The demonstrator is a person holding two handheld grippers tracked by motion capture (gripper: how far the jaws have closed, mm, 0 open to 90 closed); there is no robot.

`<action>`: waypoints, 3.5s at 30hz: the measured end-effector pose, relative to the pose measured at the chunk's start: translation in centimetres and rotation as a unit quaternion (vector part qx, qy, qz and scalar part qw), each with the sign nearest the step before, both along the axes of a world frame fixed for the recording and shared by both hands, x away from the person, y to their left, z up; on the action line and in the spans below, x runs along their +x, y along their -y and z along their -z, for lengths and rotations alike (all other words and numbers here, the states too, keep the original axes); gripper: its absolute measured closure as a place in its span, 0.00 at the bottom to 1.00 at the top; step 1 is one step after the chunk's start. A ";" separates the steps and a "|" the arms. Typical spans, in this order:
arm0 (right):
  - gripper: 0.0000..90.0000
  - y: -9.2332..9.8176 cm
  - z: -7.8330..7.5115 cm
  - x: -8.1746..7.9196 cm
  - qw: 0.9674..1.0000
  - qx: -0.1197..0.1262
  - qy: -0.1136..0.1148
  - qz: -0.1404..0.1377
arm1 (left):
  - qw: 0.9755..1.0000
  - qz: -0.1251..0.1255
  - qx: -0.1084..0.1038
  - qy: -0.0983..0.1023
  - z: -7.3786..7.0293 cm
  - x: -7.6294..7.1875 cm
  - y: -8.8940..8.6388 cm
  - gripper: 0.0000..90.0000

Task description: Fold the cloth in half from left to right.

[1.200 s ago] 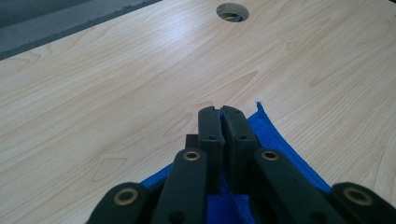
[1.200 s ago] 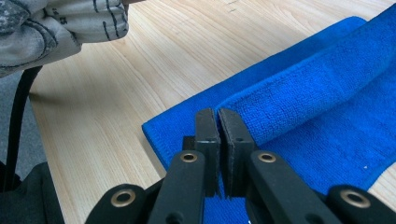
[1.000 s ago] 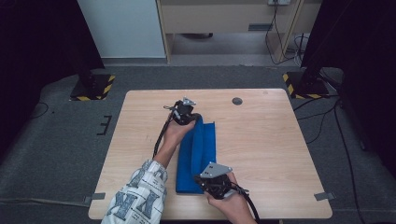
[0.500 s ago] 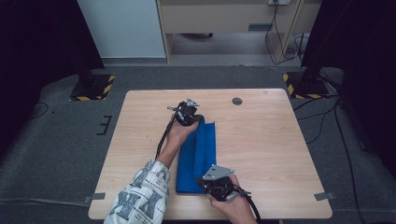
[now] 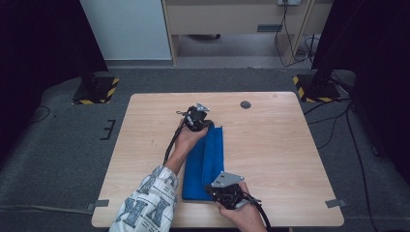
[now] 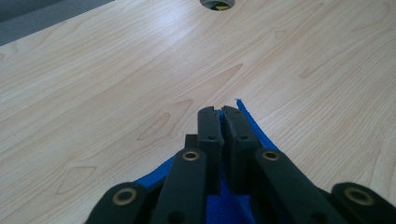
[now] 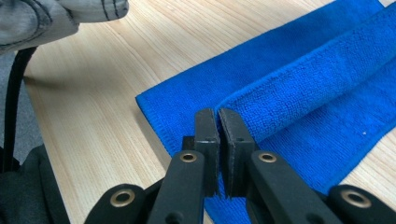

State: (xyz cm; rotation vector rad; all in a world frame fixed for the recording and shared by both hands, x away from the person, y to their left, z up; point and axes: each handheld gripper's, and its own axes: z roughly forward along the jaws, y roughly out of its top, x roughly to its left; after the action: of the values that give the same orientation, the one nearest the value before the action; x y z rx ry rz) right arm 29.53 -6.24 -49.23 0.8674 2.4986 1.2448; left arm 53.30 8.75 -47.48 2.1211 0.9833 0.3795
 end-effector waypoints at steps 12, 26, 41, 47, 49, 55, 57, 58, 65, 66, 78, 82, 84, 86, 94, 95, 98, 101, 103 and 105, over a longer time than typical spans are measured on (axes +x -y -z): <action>0.95 0.8 0.7 0.1 1.000 -0.009 -0.010 0.005 | 1.000 0.002 0.000 -0.004 0.5 0.0 0.5 0.95; 0.92 1.6 1.3 0.0 0.999 -0.020 -0.023 0.014 | 1.000 0.007 -0.001 -0.010 1.0 -0.2 1.3 0.95; 0.80 2.0 1.6 0.0 0.999 -0.025 -0.033 0.023 | 1.000 0.008 -0.003 -0.011 1.2 -0.2 1.7 0.90; 0.75 2.3 1.5 0.0 0.999 -0.023 -0.036 0.028 | 1.000 0.013 -0.002 -0.011 1.3 -0.3 2.0 0.89; 0.74 2.5 1.4 0.1 0.999 -0.022 -0.038 0.029 | 1.000 0.012 -0.003 -0.013 1.4 -0.4 2.1 0.89; 0.72 3.0 1.3 0.3 0.998 -0.019 -0.039 0.038 | 1.000 0.012 -0.004 -0.013 1.3 -0.4 2.2 0.88; 0.71 3.1 1.3 0.3 0.998 -0.017 -0.041 0.040 | 1.000 0.013 -0.001 -0.012 1.3 -0.4 2.2 0.88; 0.71 3.1 1.3 0.3 0.998 -0.017 -0.041 0.041 | 1.000 0.013 -0.001 -0.013 1.3 -0.4 2.2 0.88; 0.70 3.2 1.3 0.4 0.998 -0.018 -0.043 0.042 | 1.000 0.016 -0.002 -0.013 1.4 -0.5 2.4 0.87; 0.70 3.2 1.3 0.4 0.998 -0.018 -0.043 0.043 | 1.000 0.017 -0.002 -0.013 1.4 -0.5 2.4 0.87; 0.65 3.6 1.0 0.6 0.997 -0.015 -0.043 0.055 | 1.000 0.027 0.000 -0.007 1.4 -0.7 2.6 0.83; 0.61 3.8 0.9 0.7 0.997 -0.014 -0.038 0.059 | 1.000 0.027 -0.005 -0.007 1.3 -0.8 2.6 0.81; 0.59 3.8 0.8 0.9 0.997 -0.014 -0.036 0.062 | 1.000 0.030 -0.006 -0.004 1.2 -0.8 2.6 0.80; 0.57 3.9 0.8 0.9 0.997 -0.014 -0.035 0.064 | 0.999 0.032 -0.010 0.000 1.1 -0.9 2.6 0.79; 0.49 4.0 0.6 1.4 0.997 -0.017 -0.022 0.072 | 0.999 0.039 -0.014 0.016 0.2 -1.3 2.6 0.71; 0.49 4.0 0.6 1.5 0.997 -0.017 -0.021 0.074 | 0.999 0.039 -0.015 0.017 0.1 -1.3 2.6 0.70; 0.46 4.1 0.3 1.8 0.997 -0.015 -0.015 0.076 | 0.999 0.040 -0.012 0.020 -0.2 -1.5 2.4 0.66; 0.43 4.2 -0.1 2.3 0.997 -0.016 -0.006 0.080 | 0.999 0.039 -0.013 0.026 -0.7 -1.6 2.1 0.62; 0.40 4.2 -0.4 2.6 0.996 -0.016 -0.001 0.082 | 0.999 0.041 -0.011 0.029 -1.1 -1.7 1.8 0.57; 0.37 4.3 -0.7 3.1 0.996 -0.014 0.001 0.083 | 0.999 0.038 -0.008 0.032 -1.4 -1.8 1.4 0.52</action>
State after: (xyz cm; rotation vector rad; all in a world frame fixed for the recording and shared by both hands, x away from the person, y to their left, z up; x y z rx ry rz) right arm 32.62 -10.55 -48.57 1.0421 2.3795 1.1532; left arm 51.48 7.31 -46.09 2.1113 0.8628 0.3972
